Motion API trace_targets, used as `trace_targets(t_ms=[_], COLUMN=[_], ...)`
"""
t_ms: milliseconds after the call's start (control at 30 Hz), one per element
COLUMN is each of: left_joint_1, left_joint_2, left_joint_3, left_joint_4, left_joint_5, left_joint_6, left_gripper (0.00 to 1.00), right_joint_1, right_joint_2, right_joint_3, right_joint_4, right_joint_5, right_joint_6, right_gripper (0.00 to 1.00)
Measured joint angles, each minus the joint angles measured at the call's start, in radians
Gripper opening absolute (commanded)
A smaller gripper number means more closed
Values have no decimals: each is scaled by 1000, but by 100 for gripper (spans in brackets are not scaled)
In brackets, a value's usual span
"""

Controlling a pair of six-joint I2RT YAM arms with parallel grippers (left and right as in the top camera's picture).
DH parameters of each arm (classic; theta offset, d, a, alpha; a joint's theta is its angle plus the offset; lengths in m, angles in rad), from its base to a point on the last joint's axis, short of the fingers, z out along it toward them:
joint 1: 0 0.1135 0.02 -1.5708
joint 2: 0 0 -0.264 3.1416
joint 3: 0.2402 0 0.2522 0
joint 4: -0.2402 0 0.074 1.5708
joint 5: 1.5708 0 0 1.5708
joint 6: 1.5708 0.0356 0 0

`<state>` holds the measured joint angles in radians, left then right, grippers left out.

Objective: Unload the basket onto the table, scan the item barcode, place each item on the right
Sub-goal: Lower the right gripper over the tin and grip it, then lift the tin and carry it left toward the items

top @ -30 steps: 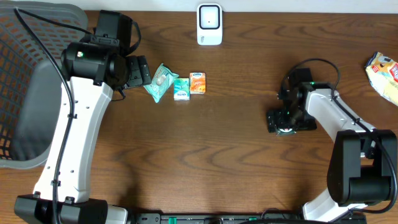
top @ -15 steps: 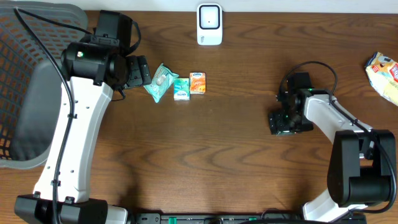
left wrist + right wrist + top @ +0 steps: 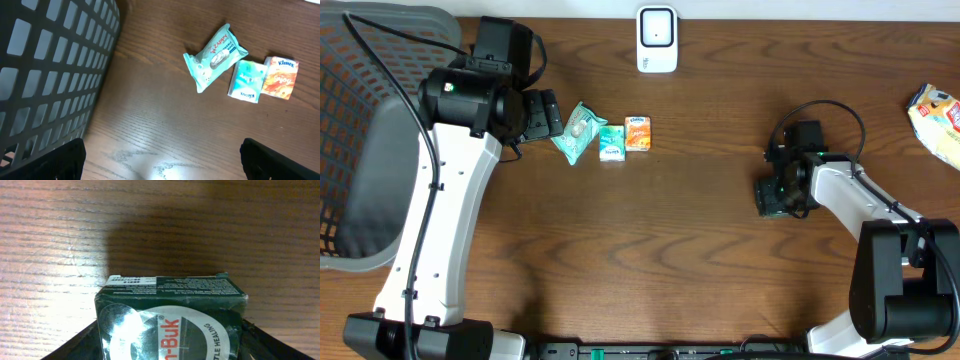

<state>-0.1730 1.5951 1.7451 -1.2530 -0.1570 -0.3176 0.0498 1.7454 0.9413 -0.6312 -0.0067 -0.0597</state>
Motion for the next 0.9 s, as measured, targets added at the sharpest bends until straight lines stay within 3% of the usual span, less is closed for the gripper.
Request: trace_targets(t_ms=[100, 333, 667, 900], left_joint_1=[0, 0, 0, 0], left_joint_2=[0, 0, 0, 0], left_joint_3=[0, 0, 0, 0], left_joint_4=[0, 0, 0, 0], left_joint_5=[0, 0, 0, 0], left_joint_6=[0, 0, 0, 0], left_gripper=[98, 98, 98, 98], right_joint_1=[-2, -6, -6, -6], right_joint_2=[0, -6, 11, 21], right_joint_3=[0, 0, -19, -27], right_joint_4=[1, 5, 140, 193], right_joint_5=[-5, -68, -448, -514], right_joint_6=[-5, -6, 40, 99], right_gripper=[59, 61, 63, 65])
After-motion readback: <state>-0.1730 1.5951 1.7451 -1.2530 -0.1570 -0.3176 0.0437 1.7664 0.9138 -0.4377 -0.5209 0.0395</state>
